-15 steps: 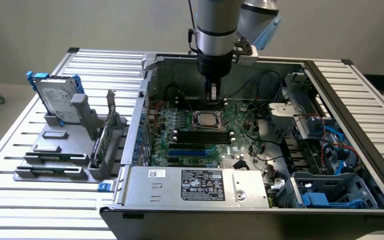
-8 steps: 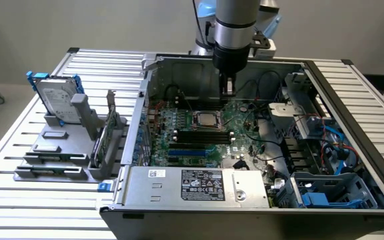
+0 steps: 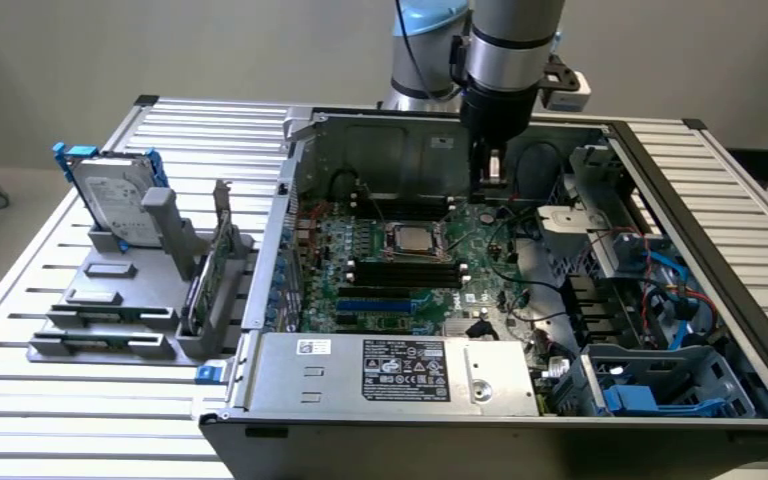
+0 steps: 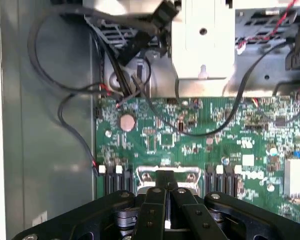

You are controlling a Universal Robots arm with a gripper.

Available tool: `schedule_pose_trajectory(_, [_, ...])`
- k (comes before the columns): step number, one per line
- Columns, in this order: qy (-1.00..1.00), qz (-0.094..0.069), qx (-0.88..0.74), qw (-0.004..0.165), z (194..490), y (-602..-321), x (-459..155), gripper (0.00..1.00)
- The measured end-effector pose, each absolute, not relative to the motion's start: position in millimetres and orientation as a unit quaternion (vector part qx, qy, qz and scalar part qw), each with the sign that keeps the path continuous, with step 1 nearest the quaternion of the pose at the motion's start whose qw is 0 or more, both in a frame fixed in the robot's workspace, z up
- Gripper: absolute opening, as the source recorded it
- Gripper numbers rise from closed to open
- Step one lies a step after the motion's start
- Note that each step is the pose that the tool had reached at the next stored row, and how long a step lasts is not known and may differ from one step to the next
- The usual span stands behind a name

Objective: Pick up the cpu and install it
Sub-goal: 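Close the cpu cover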

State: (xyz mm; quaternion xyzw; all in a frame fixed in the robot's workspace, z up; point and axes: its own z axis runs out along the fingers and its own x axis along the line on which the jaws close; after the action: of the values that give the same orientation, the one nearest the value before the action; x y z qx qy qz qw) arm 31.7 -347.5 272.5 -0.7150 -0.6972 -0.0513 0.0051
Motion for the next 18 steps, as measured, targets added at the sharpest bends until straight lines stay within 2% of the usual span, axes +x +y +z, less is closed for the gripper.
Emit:
schedule_pose_trajectory(7, [-0.697,-0.059,-0.714,-0.002,269.1,-347.5,42.0,0.11])
schedule_pose_trajectory(18, [-0.697,-0.063,-0.714,-0.006,249.4,-347.5,44.0,0.11])
